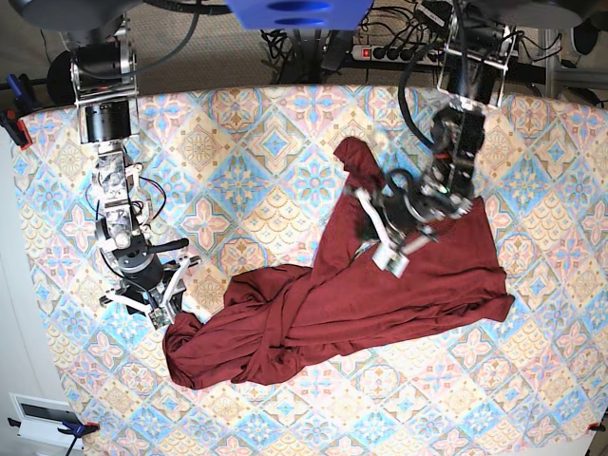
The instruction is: Layout the t-shirt on the table in an organized manner, then fold the t-shirt properly
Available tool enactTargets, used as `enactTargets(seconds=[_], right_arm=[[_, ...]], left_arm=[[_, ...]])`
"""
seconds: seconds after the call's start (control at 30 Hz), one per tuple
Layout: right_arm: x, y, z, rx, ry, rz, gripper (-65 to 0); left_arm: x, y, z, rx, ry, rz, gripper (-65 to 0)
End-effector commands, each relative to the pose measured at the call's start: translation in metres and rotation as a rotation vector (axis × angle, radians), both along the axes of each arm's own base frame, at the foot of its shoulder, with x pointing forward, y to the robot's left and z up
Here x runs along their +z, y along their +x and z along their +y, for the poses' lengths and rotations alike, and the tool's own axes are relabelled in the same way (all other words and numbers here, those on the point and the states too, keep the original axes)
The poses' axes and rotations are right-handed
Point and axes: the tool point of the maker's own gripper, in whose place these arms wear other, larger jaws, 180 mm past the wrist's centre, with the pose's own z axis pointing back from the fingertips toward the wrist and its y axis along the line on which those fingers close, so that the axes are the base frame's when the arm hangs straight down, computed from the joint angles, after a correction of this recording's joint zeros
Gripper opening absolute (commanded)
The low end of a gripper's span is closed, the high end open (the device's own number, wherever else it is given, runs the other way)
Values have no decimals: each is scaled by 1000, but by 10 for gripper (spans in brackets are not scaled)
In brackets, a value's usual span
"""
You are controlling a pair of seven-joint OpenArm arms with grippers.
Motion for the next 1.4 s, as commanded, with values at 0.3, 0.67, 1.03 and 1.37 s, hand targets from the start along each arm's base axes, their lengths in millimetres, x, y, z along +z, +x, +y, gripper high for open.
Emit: enactTargets(seconds=[0.3, 0.67, 1.03, 1.37], right_arm=[[24, 12, -3, 0, 2, -69, -446], [23, 12, -3, -1, 4, -66, -446], [23, 12, -2, 0, 4, -68, -446], [24, 12, -2, 0, 4, -69, -446]], left_arm=[[54, 39, 30, 70, -92, -58, -645], [1, -20, -27, -161, -8, 87, -404], [-22, -38, -34, -190, 12, 154, -368], [-51, -64, -46, -276, 95, 211, -404]])
